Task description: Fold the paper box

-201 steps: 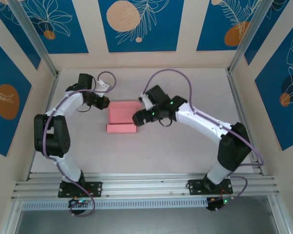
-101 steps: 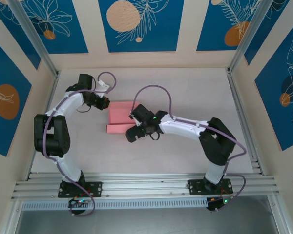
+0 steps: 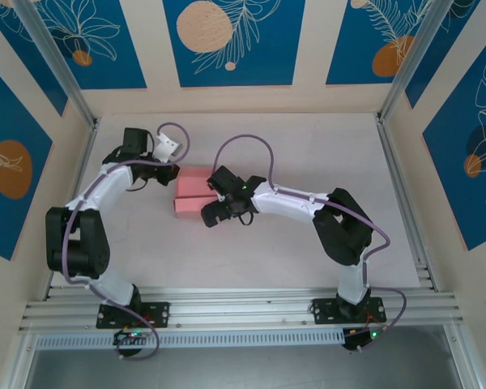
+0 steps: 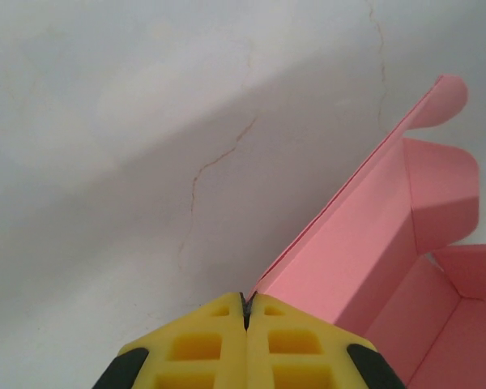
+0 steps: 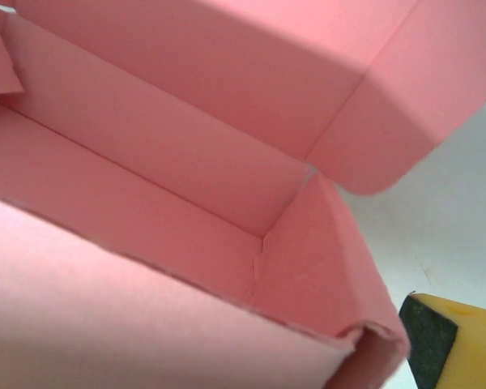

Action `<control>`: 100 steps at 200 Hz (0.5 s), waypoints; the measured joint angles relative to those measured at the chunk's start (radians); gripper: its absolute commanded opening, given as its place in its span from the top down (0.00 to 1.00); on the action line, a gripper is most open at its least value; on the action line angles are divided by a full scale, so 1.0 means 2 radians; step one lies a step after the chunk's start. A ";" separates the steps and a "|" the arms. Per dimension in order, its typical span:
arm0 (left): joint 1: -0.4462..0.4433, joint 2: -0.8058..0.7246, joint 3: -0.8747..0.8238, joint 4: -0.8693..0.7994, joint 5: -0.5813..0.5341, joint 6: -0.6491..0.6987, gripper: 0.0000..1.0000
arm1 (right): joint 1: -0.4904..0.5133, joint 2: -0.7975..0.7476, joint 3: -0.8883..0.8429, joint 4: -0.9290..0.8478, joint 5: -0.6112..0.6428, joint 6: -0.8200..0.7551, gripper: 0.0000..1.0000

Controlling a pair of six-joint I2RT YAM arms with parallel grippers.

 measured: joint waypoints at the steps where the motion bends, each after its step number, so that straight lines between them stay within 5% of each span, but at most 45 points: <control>1: 0.000 -0.004 -0.004 0.003 0.000 -0.001 1.00 | 0.000 -0.001 -0.001 0.000 0.000 0.000 0.02; 36: -0.015 -0.093 -0.107 0.107 0.001 -0.030 1.00 | 0.001 -0.093 -0.056 -0.015 0.022 0.017 0.03; 100: -0.126 -0.187 -0.259 0.317 -0.021 -0.048 0.96 | -0.045 -0.268 -0.082 -0.052 0.031 0.045 0.11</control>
